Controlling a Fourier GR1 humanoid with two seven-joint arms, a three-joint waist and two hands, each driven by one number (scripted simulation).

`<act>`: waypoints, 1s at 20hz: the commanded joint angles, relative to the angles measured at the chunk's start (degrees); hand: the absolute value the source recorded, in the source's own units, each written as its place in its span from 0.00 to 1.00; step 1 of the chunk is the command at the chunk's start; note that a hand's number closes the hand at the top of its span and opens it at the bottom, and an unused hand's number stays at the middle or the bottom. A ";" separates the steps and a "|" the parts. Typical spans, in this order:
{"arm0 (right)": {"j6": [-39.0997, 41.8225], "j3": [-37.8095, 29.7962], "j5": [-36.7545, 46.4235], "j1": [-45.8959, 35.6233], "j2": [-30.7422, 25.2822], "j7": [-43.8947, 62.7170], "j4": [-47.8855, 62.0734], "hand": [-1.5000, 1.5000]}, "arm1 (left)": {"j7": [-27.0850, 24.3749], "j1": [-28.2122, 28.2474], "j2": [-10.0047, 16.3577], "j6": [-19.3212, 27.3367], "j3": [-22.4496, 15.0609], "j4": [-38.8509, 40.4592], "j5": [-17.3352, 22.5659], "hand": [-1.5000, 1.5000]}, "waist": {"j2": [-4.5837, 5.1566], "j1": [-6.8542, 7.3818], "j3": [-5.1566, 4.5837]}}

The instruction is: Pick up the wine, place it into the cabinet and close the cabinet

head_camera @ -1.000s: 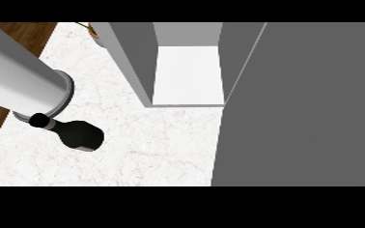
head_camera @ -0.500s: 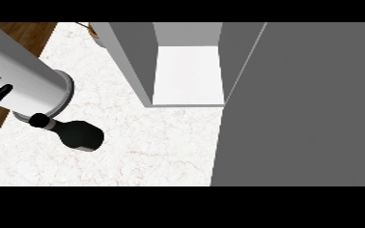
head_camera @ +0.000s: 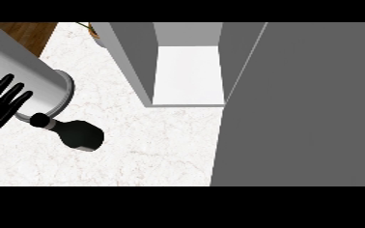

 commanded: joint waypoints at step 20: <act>-2.46 -0.80 -4.43 -4.90 -1.22 8.80 -7.00 0.00 | -27.65 -4.25 -4.10 -11.77 0.11 31.72 -30.09 0.00 | -0.05 -0.22 -0.04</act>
